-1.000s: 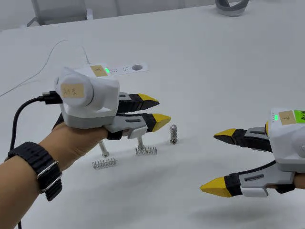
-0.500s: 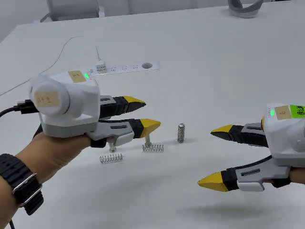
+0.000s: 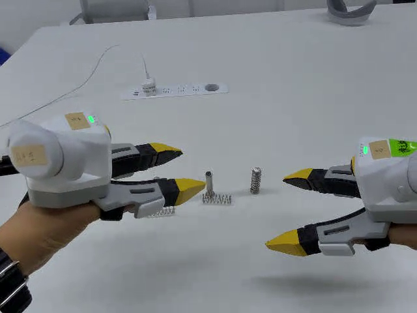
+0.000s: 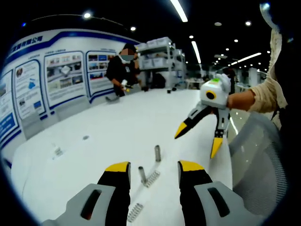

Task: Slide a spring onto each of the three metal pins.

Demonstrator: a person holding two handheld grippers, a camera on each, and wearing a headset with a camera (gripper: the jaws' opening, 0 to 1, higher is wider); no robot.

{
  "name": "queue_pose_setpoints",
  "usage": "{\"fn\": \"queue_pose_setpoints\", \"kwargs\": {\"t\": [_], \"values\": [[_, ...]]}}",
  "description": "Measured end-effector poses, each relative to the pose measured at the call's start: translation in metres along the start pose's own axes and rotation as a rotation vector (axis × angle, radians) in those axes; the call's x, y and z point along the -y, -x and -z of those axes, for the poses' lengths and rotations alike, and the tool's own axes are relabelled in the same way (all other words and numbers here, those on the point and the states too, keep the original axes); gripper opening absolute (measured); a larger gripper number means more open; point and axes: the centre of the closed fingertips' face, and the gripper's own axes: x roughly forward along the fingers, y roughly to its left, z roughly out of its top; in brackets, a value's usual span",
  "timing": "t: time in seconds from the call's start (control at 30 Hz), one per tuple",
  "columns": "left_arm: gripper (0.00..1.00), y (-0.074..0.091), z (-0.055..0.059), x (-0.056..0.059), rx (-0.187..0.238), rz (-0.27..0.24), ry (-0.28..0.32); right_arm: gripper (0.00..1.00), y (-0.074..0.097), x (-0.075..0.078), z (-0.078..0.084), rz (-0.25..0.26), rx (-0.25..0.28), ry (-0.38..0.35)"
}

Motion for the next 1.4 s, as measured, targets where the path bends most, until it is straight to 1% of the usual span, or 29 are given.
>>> {"fn": "queue_pose_setpoints", "kwargs": {"t": [0.3,0.4,0.53,0.73,0.93,1.1,1.2,1.27,1.4], "values": [[0.43,0.016,0.022,-0.001,-0.032,-0.026,0.038,0.63,-0.013,0.004,-0.006,-0.023,-0.014,0.024],[0.44,0.019,0.026,-0.001,-0.035,-0.034,0.051,0.61,-0.017,0.005,-0.007,-0.033,-0.023,0.032],[0.45,0.024,0.032,0.002,-0.041,-0.035,0.068,0.59,-0.025,0.007,-0.01,-0.049,-0.035,0.048],[0.47,0.031,0.04,0.003,-0.044,-0.047,0.089,0.54,-0.038,0.011,-0.013,-0.055,-0.042,0.049],[0.48,0.039,0.047,0.001,-0.046,-0.068,0.115,0.47,-0.053,0.015,-0.01,-0.051,-0.068,0.041],[0.48,0.044,0.052,0.0,-0.044,-0.082,0.134,0.42,-0.064,0.017,-0.003,-0.044,-0.096,0.028],[0.48,0.045,0.055,0.001,-0.044,-0.085,0.144,0.36,-0.07,0.022,0.002,-0.028,-0.117,0.024],[0.48,0.045,0.056,0.002,-0.046,-0.086,0.147,0.33,-0.073,0.024,0.003,-0.027,-0.12,0.015],[0.48,0.045,0.059,0.004,-0.044,-0.086,0.157,0.32,-0.082,0.026,0.005,-0.028,-0.133,0.007]]}}
